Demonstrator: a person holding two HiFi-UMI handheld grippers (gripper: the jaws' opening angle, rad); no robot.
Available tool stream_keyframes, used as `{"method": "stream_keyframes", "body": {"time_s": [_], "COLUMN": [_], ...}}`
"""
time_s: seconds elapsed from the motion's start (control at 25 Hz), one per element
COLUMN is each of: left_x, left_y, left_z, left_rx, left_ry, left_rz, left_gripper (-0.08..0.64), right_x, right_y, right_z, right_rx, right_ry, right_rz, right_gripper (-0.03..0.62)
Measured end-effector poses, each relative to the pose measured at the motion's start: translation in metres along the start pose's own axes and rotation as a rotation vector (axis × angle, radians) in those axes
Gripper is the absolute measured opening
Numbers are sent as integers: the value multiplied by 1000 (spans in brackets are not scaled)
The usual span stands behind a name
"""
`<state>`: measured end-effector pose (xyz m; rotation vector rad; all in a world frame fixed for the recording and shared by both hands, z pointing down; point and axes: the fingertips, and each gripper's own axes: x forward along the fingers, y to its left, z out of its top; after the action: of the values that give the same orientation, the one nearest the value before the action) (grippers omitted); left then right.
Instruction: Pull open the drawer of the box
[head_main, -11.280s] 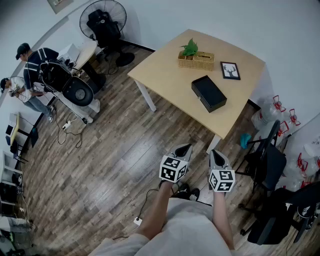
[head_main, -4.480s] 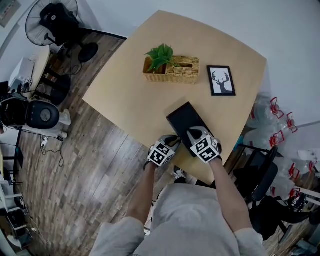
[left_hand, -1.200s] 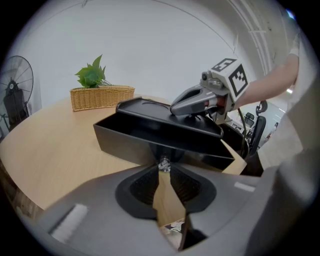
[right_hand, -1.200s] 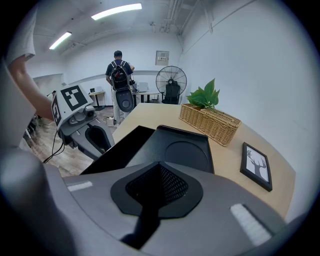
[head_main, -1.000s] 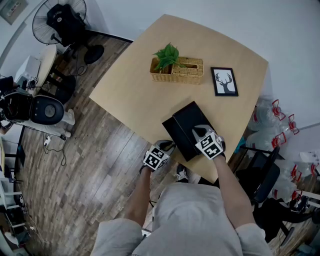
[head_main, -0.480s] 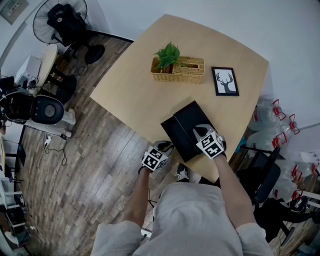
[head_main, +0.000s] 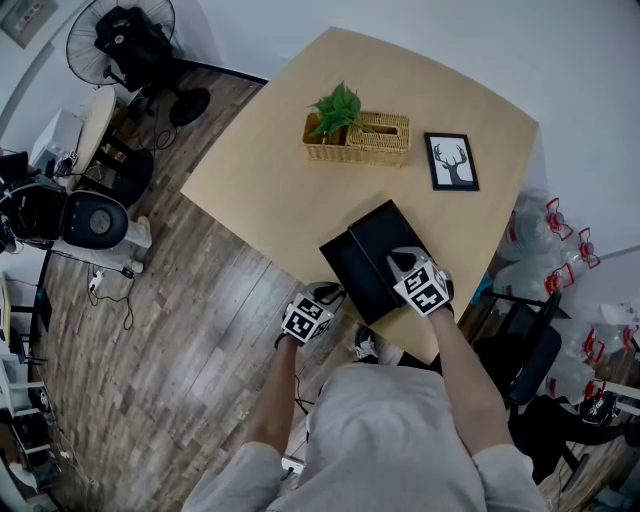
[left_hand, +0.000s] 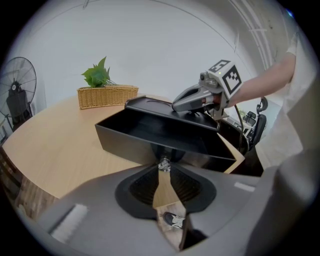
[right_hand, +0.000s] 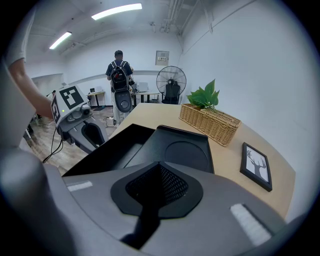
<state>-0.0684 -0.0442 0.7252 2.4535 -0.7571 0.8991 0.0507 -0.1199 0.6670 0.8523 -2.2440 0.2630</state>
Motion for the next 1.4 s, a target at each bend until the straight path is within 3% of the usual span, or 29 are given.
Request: {"method": "stream_keyframes", "body": {"time_s": [1.4], "left_x": [-10], "left_y": [5], "left_z": [-15], "left_rx": [-30], "left_ry": [-5], "left_rz": [29], "left_gripper": [130], "right_x": [1], "right_y": [-2], "right_z": [-1], "right_rx": [-4], "right_ry": [-2], "right_rz": [-3], "right_gripper": [2]}}
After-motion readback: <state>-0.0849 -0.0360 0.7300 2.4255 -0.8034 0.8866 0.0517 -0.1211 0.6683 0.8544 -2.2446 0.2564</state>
